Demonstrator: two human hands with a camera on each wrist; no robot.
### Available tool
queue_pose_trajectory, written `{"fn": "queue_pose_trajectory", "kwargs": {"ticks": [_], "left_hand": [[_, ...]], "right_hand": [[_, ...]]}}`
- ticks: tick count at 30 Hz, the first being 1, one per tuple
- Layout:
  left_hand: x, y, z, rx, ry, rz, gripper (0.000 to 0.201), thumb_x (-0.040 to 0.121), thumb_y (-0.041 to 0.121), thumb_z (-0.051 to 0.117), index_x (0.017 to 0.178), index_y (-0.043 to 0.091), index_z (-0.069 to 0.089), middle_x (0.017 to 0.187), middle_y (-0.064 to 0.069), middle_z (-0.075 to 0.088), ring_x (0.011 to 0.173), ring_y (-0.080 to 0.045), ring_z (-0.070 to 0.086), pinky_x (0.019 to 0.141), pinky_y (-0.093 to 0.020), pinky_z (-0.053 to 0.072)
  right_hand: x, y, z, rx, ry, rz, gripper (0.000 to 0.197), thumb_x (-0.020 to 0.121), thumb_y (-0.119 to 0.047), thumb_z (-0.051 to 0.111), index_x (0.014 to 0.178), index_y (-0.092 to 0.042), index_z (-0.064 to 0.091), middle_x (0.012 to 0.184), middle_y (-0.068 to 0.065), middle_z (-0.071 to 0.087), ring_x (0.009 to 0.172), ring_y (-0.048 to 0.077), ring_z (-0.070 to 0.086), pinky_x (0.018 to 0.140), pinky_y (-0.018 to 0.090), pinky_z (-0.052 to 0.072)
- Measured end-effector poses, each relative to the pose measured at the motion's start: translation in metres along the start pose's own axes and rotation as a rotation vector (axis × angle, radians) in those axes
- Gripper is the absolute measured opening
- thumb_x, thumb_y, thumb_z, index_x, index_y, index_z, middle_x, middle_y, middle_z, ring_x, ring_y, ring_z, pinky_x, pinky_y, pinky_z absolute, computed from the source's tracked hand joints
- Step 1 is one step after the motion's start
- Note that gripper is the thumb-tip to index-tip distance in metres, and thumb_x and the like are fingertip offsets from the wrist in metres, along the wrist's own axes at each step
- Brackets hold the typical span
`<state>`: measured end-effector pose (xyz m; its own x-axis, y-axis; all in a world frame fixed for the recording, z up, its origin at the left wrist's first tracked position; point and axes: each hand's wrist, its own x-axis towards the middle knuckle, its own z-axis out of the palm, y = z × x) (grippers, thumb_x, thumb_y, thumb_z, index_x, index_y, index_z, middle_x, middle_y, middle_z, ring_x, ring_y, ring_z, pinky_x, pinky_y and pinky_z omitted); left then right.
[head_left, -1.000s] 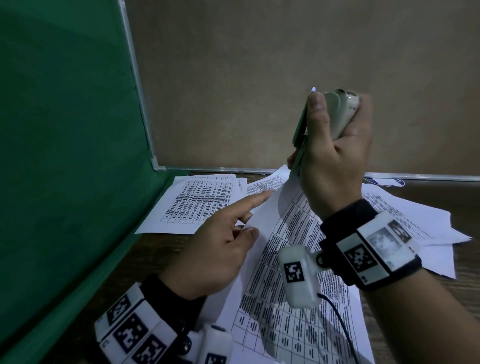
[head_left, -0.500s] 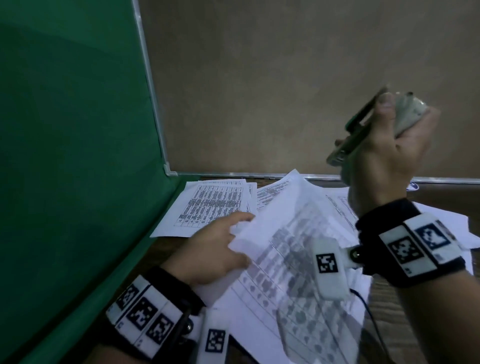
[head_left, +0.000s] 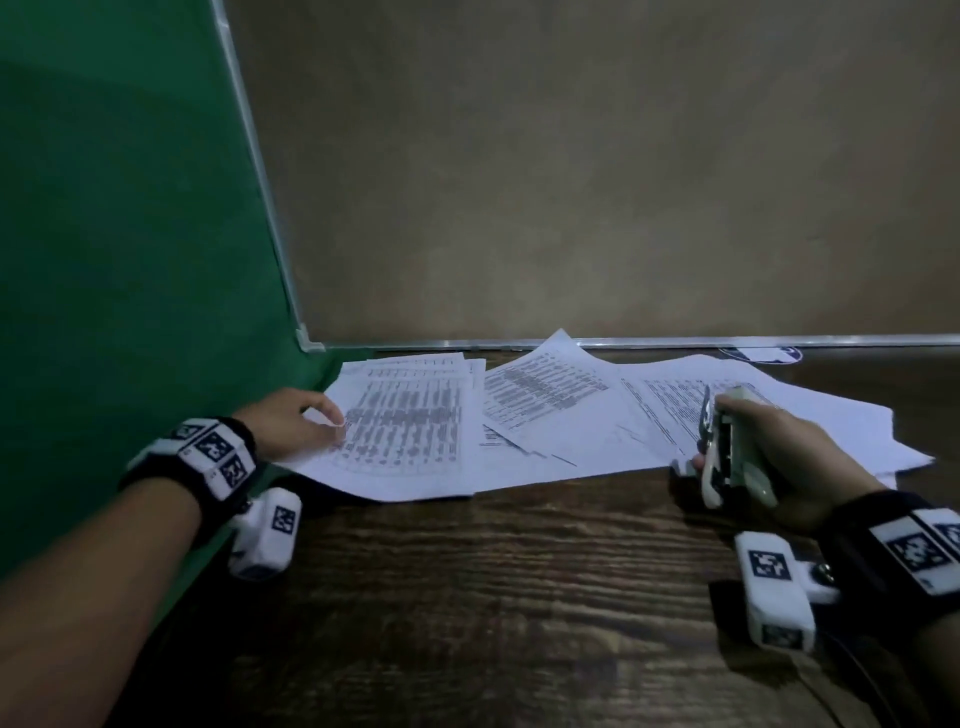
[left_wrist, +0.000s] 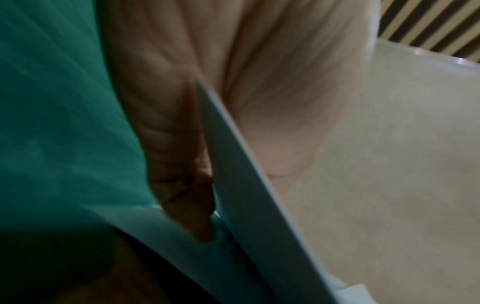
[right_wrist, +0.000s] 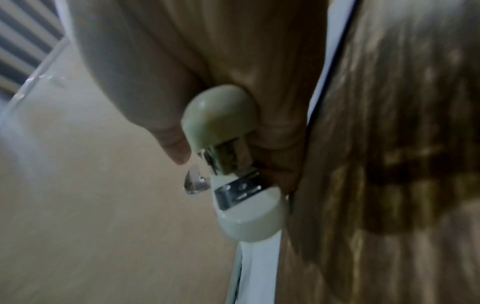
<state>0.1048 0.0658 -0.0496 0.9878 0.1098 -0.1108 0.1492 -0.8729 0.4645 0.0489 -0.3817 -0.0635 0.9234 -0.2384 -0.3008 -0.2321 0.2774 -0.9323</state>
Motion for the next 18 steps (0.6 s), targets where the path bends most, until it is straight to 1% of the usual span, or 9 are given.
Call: {"fn": "queue_pose_trajectory", "kwargs": {"ticks": [2, 4, 6, 7, 9, 11, 13, 16, 18], "left_hand": [[0.001, 0.006, -0.003, 0.186, -0.145, -0.039, 0.043, 0.098, 0.048, 0.064, 0.137, 0.03, 0.063, 0.155, -0.002, 0.049, 0.143, -0.024, 0.046, 0.109, -0.03, 0.036], [0.001, 0.016, -0.002, 0.261, -0.198, -0.075, 0.059, 0.098, 0.054, 0.062, 0.151, 0.032, 0.05, 0.166, -0.003, 0.033, 0.151, -0.025, 0.034, 0.12, -0.033, 0.026], [0.001, 0.033, 0.003, 0.329, -0.186, -0.056, 0.066, 0.096, 0.053, 0.065, 0.155, 0.031, 0.044, 0.167, -0.004, 0.032, 0.151, -0.025, 0.036, 0.12, -0.033, 0.028], [0.001, 0.044, 0.007, 0.37, -0.168, -0.018, 0.066, 0.096, 0.051, 0.066, 0.154, 0.03, 0.044, 0.166, -0.003, 0.035, 0.149, -0.024, 0.038, 0.119, -0.033, 0.031], [-0.004, 0.072, 0.017, 0.428, -0.115, 0.125, 0.058, 0.097, 0.047, 0.066, 0.15, 0.03, 0.05, 0.162, -0.001, 0.042, 0.145, -0.022, 0.044, 0.116, -0.031, 0.035], [-0.01, 0.105, 0.031, 0.42, -0.081, 0.28, 0.047, 0.097, 0.044, 0.065, 0.142, 0.031, 0.058, 0.151, 0.001, 0.054, 0.134, -0.019, 0.053, 0.108, -0.029, 0.04], [-0.017, 0.14, 0.05, 0.422, -0.104, 0.412, 0.043, 0.097, 0.041, 0.064, 0.139, 0.032, 0.06, 0.144, 0.0, 0.061, 0.126, -0.018, 0.057, 0.102, -0.028, 0.043], [-0.017, 0.177, 0.081, 0.545, -0.137, 0.535, 0.052, 0.098, 0.029, 0.064, 0.148, 0.03, 0.052, 0.147, -0.002, 0.057, 0.132, -0.023, 0.054, 0.104, -0.031, 0.045], [-0.011, 0.187, 0.094, 0.654, -0.135, 0.561, 0.059, 0.097, 0.014, 0.062, 0.152, 0.03, 0.046, 0.147, -0.005, 0.056, 0.133, -0.027, 0.054, 0.096, -0.033, 0.048]], "right_hand": [[0.007, 0.003, -0.011, 0.081, -0.013, 0.059, 0.028, 0.103, -0.032, 0.057, 0.089, -0.008, 0.055, 0.073, 0.014, 0.055, 0.066, 0.029, 0.06, 0.051, 0.034, 0.06], [0.016, 0.007, -0.018, 0.145, -0.051, 0.084, 0.031, 0.103, -0.034, 0.056, 0.086, -0.009, 0.053, 0.072, 0.013, 0.054, 0.068, 0.028, 0.059, 0.06, 0.035, 0.058], [0.021, 0.009, -0.022, 0.186, -0.055, 0.098, 0.034, 0.103, -0.035, 0.055, 0.081, -0.008, 0.052, 0.072, 0.013, 0.053, 0.069, 0.027, 0.058, 0.067, 0.04, 0.053], [0.023, 0.009, -0.022, 0.187, -0.062, 0.1, 0.036, 0.103, -0.035, 0.054, 0.079, -0.008, 0.052, 0.072, 0.012, 0.053, 0.069, 0.027, 0.057, 0.067, 0.04, 0.052], [0.021, 0.008, -0.023, 0.17, -0.096, 0.107, 0.037, 0.103, -0.037, 0.054, 0.078, -0.009, 0.052, 0.07, 0.011, 0.054, 0.068, 0.025, 0.057, 0.062, 0.035, 0.057], [0.019, 0.007, -0.027, 0.17, -0.116, 0.115, 0.038, 0.101, -0.04, 0.056, 0.078, -0.01, 0.053, 0.07, 0.011, 0.055, 0.068, 0.024, 0.058, 0.058, 0.033, 0.058], [0.017, 0.006, -0.034, 0.204, -0.129, 0.097, 0.04, 0.099, -0.042, 0.057, 0.077, -0.008, 0.055, 0.068, 0.012, 0.057, 0.065, 0.024, 0.058, 0.062, 0.034, 0.055], [0.016, 0.006, -0.04, 0.264, -0.153, 0.06, 0.039, 0.097, -0.044, 0.058, 0.08, -0.009, 0.056, 0.068, 0.012, 0.059, 0.059, 0.024, 0.059, 0.07, 0.037, 0.05], [0.017, 0.007, -0.042, 0.284, -0.174, 0.051, 0.039, 0.096, -0.046, 0.058, 0.08, -0.01, 0.058, 0.07, 0.012, 0.058, 0.059, 0.024, 0.059, 0.067, 0.035, 0.051]]}}
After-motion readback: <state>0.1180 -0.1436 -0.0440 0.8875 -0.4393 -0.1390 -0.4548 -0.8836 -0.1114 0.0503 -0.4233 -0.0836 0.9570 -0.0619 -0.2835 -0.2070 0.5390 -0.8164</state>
